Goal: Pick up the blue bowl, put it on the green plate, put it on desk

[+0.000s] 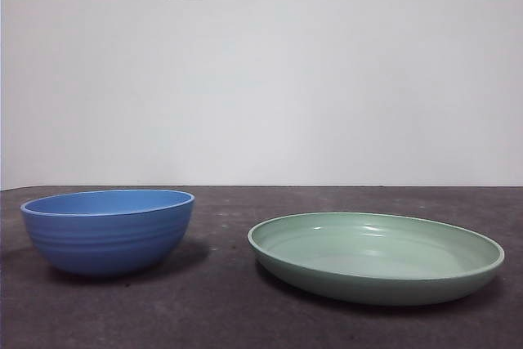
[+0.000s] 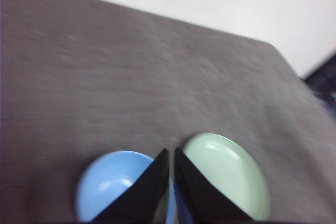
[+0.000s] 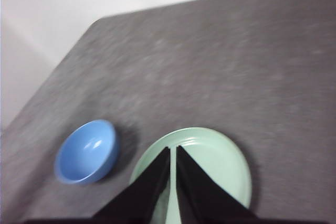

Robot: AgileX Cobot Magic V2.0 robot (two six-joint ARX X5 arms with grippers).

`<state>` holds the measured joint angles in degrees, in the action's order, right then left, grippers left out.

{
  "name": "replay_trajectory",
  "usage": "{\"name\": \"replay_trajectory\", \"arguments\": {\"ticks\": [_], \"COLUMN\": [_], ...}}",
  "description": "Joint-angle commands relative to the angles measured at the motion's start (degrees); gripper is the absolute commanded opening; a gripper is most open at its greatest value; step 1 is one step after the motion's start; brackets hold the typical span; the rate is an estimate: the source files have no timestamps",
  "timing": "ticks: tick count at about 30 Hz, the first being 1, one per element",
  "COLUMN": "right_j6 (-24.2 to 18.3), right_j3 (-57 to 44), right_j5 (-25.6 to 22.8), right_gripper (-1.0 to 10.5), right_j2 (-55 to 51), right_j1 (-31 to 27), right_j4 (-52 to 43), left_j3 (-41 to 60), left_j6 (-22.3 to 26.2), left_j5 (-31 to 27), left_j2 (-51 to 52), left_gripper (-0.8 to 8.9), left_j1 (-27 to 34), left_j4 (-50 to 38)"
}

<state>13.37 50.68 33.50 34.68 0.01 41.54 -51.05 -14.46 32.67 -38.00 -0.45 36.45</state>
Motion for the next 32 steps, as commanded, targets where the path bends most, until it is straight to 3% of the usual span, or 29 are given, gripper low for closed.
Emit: {"name": "replay_trajectory", "arguments": {"ticks": [1, 10, 16, 20, 23, 27, 30, 32], "right_j6": [-3.89, -5.75, -11.56, -12.24, -12.61, -12.61, -12.68, -13.0], "right_j3": [3.3, 5.6, 5.6, 5.6, 5.6, 5.6, 5.6, 5.6], "right_j5": [4.0, 11.3, 11.32, 11.3, 11.28, 11.28, 11.3, 11.32], "right_gripper": [0.1, 0.1, 0.1, 0.2, 1.5, 4.9, 6.0, 6.0], "right_j2": [3.67, 13.2, 17.07, 17.77, 17.7, 17.7, 17.7, 17.7], "right_j1": [0.17, 0.24, 0.24, 0.24, 0.24, 0.24, 0.24, 0.24], "right_j4": [0.42, 4.87, 10.93, 11.26, 11.19, 11.23, 11.23, 11.23], "left_j3": [-3.32, -4.17, -4.17, -4.17, -4.17, -4.17, -4.17, -4.17], "left_j6": [2.27, 4.98, 6.32, 6.32, 6.32, 6.71, 7.61, 7.61], "left_j5": [6.67, 9.18, 9.18, 9.18, 9.18, 9.18, 9.18, 9.18], "left_j2": [-4.11, -12.04, -16.15, -17.88, -18.08, -18.08, -18.08, -18.08], "left_gripper": [0.19, 0.28, 0.38, 1.61, 3.55, 5.95, 6.31, 6.29], "left_j1": [-0.11, -2.27, -3.45, -3.63, -3.65, -3.65, -3.65, -3.65], "left_j4": [1.49, 3.5, 6.82, 8.7, 8.94, 8.44, 8.31, 8.0]}}
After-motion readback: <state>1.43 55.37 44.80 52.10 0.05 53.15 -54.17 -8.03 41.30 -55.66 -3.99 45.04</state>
